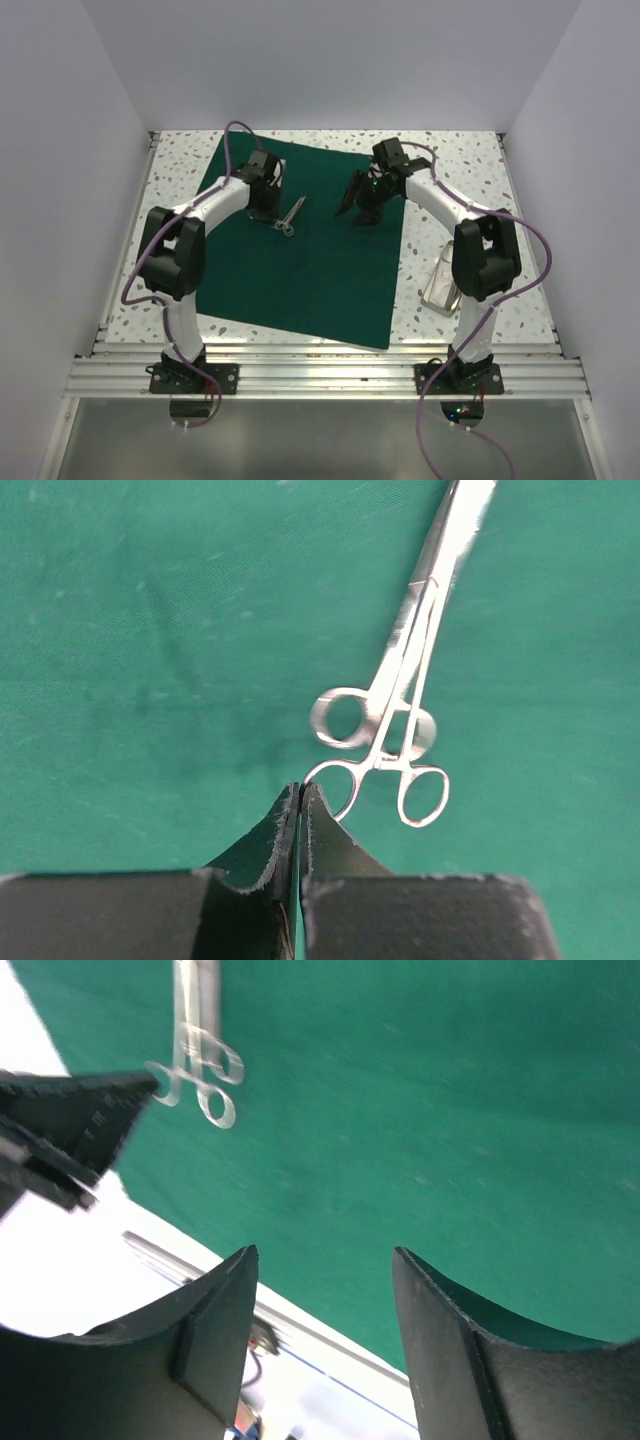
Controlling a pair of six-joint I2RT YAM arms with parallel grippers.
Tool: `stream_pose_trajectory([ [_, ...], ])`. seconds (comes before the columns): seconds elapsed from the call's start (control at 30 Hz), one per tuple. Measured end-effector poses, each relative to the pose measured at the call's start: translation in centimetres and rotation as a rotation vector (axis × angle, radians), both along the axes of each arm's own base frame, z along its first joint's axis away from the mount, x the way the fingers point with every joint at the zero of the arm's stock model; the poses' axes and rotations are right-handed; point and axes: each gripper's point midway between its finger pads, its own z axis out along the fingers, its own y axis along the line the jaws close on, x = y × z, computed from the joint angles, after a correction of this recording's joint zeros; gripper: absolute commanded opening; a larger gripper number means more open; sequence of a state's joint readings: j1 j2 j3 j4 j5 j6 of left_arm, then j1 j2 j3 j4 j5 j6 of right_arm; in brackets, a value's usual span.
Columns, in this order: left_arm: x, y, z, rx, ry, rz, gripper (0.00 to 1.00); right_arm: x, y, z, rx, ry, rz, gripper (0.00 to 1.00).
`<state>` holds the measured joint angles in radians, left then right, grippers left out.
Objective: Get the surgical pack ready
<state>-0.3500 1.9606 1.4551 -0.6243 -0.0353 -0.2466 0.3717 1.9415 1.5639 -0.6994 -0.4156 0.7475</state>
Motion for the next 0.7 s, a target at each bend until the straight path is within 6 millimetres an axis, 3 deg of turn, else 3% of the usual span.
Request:
stream_pose_trajectory([
  [0.17,-0.2,-1.7,3.5,-0.114,-0.037,-0.012,0.00,1.7,1.7,1.8,0.085,-0.059,0.003,0.66],
  [0.33,-0.9,-2.6,6.1,-0.185,-0.058,-0.022,0.00,3.3,4.0,1.2,0.140,-0.055,0.001,0.66],
  [0.57,-1.9,-4.2,7.6,-0.288,-0.043,-0.035,0.00,3.8,8.1,0.1,0.194,-0.035,0.016,0.65],
  [0.7,-2.5,-4.8,8.3,-0.322,-0.038,-0.041,0.00,3.9,9.4,-0.1,0.213,-0.037,0.016,0.64],
])
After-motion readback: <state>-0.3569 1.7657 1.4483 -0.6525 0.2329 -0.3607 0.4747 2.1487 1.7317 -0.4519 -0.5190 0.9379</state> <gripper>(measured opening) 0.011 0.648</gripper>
